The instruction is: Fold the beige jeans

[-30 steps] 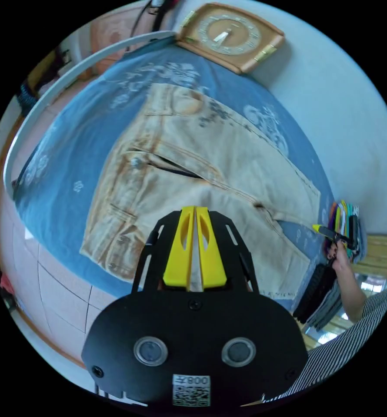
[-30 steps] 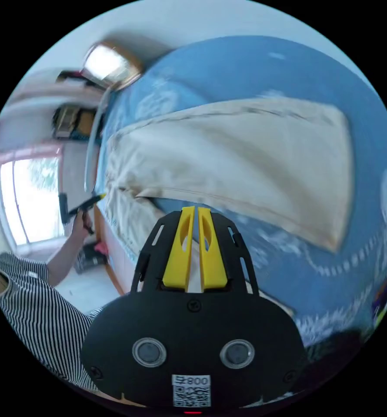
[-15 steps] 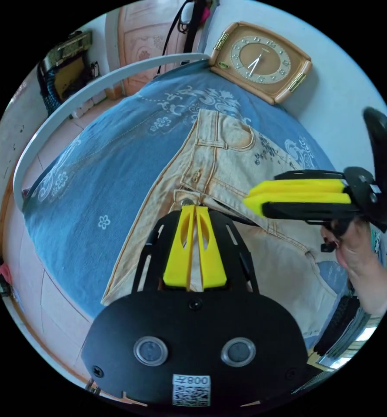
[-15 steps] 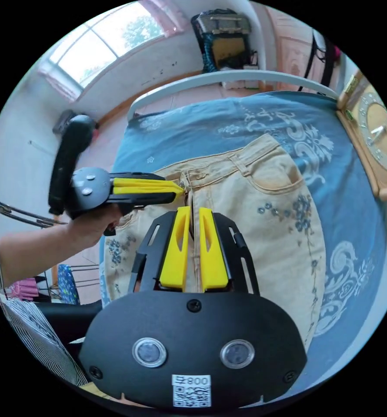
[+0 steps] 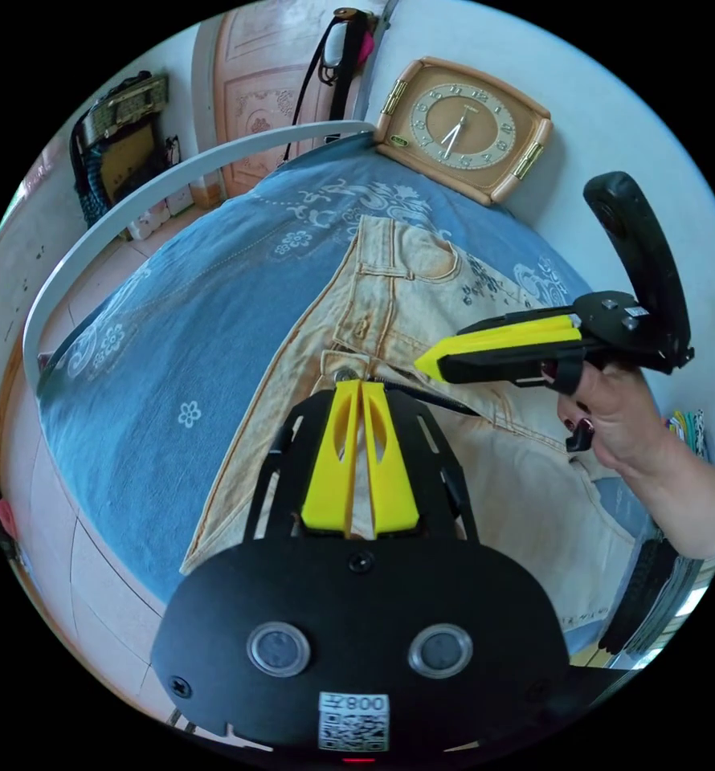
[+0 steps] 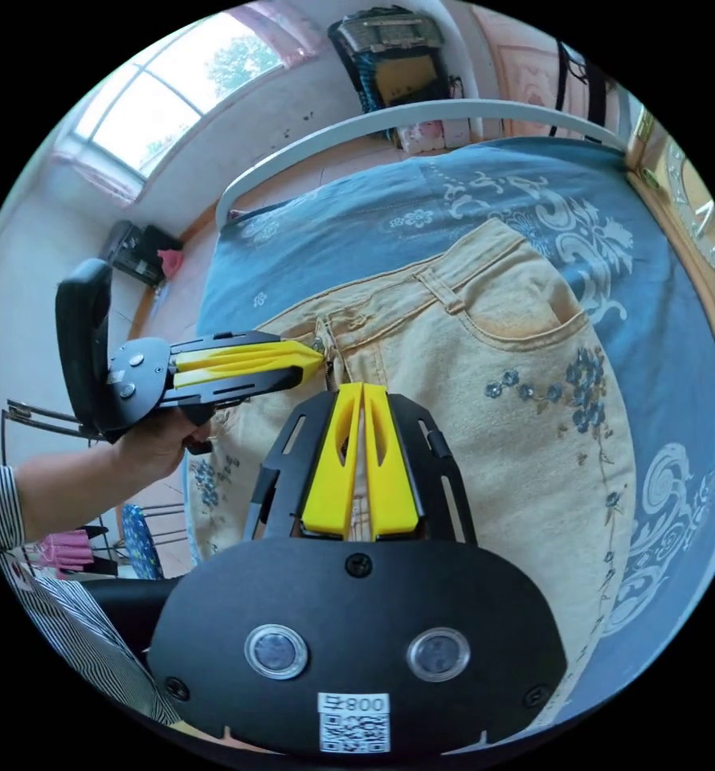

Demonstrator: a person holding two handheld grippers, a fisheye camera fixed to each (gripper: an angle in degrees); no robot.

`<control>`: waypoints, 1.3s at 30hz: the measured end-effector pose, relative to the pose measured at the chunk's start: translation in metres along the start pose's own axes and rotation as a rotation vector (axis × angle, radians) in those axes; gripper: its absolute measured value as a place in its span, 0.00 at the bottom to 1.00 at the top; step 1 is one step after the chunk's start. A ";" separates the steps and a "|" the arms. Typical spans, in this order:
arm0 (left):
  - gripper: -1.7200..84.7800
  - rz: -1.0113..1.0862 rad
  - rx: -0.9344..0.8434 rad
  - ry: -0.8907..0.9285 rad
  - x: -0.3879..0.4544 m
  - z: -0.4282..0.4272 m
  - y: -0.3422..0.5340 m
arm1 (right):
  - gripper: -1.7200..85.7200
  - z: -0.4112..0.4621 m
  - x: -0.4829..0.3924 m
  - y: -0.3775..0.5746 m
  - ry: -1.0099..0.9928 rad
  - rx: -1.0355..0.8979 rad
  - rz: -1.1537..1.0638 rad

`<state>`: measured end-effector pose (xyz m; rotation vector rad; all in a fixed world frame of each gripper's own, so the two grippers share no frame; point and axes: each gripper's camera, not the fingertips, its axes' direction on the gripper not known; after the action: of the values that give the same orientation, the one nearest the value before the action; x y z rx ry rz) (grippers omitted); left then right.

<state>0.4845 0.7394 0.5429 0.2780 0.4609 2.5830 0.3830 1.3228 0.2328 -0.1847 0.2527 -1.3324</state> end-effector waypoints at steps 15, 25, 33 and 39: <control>0.02 0.018 -0.017 0.014 -0.036 -0.040 -0.019 | 0.02 -0.057 0.061 0.013 -0.362 0.224 0.164; 0.02 -0.022 -0.011 0.109 -0.069 -0.044 -0.034 | 0.02 -0.030 0.059 -0.005 -0.338 0.112 0.118; 0.02 -0.136 0.094 0.087 -0.105 -0.066 -0.023 | 0.02 -0.021 0.058 -0.015 -0.273 0.044 0.095; 0.02 0.003 0.068 0.078 -0.087 -0.047 -0.041 | 0.02 -0.023 0.050 -0.020 -0.202 0.030 0.071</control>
<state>0.5634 0.7163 0.4752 0.2019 0.5770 2.5917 0.3685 1.2701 0.2123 -0.2809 0.0682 -1.2367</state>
